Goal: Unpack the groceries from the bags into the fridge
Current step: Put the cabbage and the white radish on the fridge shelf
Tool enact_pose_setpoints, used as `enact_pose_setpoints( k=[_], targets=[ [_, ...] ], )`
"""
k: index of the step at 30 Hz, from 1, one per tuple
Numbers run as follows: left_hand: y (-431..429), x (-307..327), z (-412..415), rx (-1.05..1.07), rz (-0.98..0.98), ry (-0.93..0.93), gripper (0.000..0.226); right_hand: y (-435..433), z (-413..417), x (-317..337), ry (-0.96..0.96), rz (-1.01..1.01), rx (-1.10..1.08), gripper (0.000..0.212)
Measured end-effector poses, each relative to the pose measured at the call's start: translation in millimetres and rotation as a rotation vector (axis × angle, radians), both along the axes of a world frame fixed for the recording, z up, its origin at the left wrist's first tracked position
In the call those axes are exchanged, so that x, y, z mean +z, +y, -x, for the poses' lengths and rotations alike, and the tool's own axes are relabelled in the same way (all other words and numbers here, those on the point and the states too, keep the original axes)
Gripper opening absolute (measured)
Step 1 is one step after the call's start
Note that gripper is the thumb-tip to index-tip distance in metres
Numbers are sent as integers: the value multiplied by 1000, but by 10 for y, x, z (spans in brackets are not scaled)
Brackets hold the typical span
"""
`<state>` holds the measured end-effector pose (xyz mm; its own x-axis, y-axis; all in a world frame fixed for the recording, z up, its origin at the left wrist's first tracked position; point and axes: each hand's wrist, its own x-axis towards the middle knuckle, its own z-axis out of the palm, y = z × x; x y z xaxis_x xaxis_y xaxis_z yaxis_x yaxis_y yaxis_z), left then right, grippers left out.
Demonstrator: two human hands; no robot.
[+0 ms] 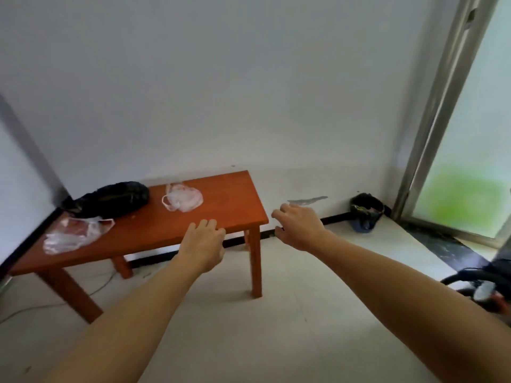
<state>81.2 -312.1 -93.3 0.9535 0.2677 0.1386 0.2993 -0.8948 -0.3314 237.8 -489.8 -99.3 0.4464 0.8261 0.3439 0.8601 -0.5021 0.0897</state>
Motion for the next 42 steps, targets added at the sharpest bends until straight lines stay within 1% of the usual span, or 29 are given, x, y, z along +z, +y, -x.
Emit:
enact_pose_setpoints(
  k=[3,10,14,19,22,26,29,31,37,40,42],
  targets=[
    [678,-55,57,115,-9,6,24,790,-53,-65,-10,26,88,23],
    [2214,-83,42,298,-14,29,26,2688,-301,-107,-17,77,228,34],
    [3035,-27,197,399,17,20,28,3694,-246,-29,-12,104,341,40],
    [4099,-148,499,492,77,-8,36,4882,-74,-162,-9,137,442,30],
    [4766,-242,620,495,84,-5,41,5578,54,-295,0,155,465,29],
    [5720,-330,724,449,50,8,41,6515,193,-423,2,149,438,33],
    [6401,-363,770,408,22,77,37,7139,284,-452,2,167,410,34],
    [6832,-349,755,397,-4,117,37,7498,299,-458,-4,166,398,34],
    [7821,-509,489,346,45,134,33,8437,107,-572,-44,226,416,33],
    [8287,-721,278,313,64,166,33,8937,-70,-786,-54,274,460,33],
    [8626,-874,88,298,75,196,33,9319,-238,-969,-65,301,499,29]
  ],
)
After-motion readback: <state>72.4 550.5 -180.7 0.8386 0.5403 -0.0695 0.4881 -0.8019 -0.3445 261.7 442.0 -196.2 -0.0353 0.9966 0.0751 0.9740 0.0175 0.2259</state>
